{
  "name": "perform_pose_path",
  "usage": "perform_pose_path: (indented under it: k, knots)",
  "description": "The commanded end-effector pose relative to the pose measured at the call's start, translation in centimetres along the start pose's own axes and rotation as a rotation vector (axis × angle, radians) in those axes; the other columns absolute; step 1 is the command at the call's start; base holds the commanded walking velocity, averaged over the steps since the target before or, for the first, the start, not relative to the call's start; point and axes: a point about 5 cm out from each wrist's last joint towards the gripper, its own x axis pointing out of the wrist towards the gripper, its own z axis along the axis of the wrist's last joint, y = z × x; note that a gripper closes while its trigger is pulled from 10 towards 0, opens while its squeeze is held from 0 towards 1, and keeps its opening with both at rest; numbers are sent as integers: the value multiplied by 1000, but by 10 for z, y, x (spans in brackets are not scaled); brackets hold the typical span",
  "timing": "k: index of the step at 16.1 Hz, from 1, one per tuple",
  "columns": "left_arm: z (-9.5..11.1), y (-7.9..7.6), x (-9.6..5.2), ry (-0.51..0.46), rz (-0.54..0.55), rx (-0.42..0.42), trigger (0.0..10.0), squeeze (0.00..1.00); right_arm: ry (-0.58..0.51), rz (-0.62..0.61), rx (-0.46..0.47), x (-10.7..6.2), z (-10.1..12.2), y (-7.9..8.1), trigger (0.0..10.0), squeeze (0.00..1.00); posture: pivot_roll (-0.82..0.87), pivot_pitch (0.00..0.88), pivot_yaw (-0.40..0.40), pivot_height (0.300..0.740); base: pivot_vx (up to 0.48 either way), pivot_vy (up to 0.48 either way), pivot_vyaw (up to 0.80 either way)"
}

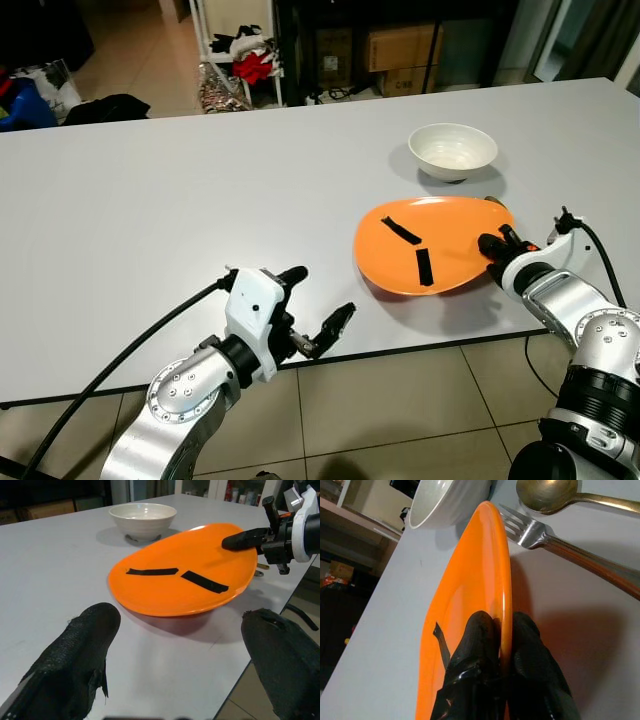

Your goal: Setting the table

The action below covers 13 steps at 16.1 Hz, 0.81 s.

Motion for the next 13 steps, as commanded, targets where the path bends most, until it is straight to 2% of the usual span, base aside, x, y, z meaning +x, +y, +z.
perform_pose_path:
  k: [1,5,7,8,9,13]
  knots:
    - [2,0,-1,0,-8,3,10000,0,14,-25,1,2,-1,-2,10000,0,-120,1,62,740,0,0,0]
    - [3,0,0,21,-40,-3,10000,0,110,-22,4,12,-6,-2,10000,0,-118,3,67,740,0,0,0]
    - [4,0,0,23,-41,-3,10000,0,131,-44,-10,14,-11,-6,10000,294,-115,5,64,740,0,0,0]
    - [4,0,-1,23,-40,-3,10000,0,127,-53,-5,15,-11,-7,10000,745,-114,4,63,740,0,0,0]
    - [4,0,-1,24,-40,-4,10000,0,125,-63,0,15,-11,-9,10000,1000,-113,3,62,740,0,0,0]
    - [3,0,-1,33,-47,4,10000,0,146,-83,-4,12,-11,-15,10000,1000,-117,1,63,740,0,0,0]
